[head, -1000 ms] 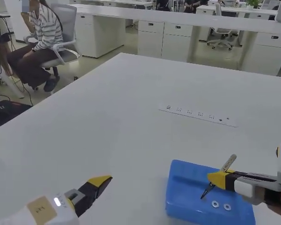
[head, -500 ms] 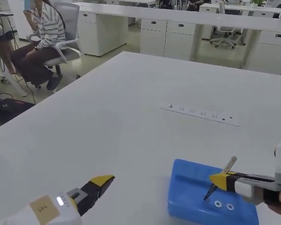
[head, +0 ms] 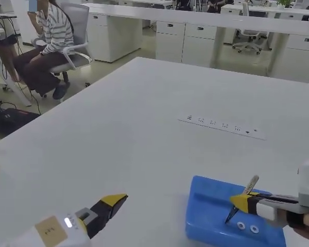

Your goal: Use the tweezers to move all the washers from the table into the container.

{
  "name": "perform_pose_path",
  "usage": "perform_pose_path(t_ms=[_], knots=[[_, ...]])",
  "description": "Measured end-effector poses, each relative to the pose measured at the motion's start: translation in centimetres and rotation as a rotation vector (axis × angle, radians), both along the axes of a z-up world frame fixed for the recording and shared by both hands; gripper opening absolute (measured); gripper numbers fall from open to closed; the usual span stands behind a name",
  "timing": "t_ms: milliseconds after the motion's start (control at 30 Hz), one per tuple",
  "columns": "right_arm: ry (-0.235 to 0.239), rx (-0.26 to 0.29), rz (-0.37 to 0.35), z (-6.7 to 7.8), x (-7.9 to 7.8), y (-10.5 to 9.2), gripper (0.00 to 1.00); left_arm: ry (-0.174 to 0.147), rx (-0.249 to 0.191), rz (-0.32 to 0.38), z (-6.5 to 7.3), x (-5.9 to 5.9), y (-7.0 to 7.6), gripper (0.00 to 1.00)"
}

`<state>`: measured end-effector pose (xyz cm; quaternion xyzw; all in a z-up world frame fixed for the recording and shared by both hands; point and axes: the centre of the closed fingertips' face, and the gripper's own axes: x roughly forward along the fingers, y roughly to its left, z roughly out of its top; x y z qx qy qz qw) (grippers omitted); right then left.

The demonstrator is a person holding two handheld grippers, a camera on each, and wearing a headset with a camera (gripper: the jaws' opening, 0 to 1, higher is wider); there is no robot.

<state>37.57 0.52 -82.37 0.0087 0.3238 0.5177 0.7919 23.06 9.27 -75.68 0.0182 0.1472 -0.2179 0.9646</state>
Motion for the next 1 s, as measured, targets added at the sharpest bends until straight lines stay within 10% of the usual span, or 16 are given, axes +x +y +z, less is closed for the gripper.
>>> perform_pose_path(t_ms=[333, 833, 1000], knots=[[-0.052, -0.027, 0.034, -0.1, -0.4, 0.2, 0.03, 0.0, -0.002, -0.004, 0.0, 0.0, -0.1, 0.85], [-0.28, -0.112, 0.215, -0.1, -1.8, 0.8, 0.04, -0.002, -0.002, -0.002, 0.0, 0.0, 0.0, 0.85], [-0.218, -0.051, 0.147, 0.2, -1.6, 0.4, 0.04, -0.003, -0.003, 0.002, 0.0, 0.1, 0.1, 0.85]])
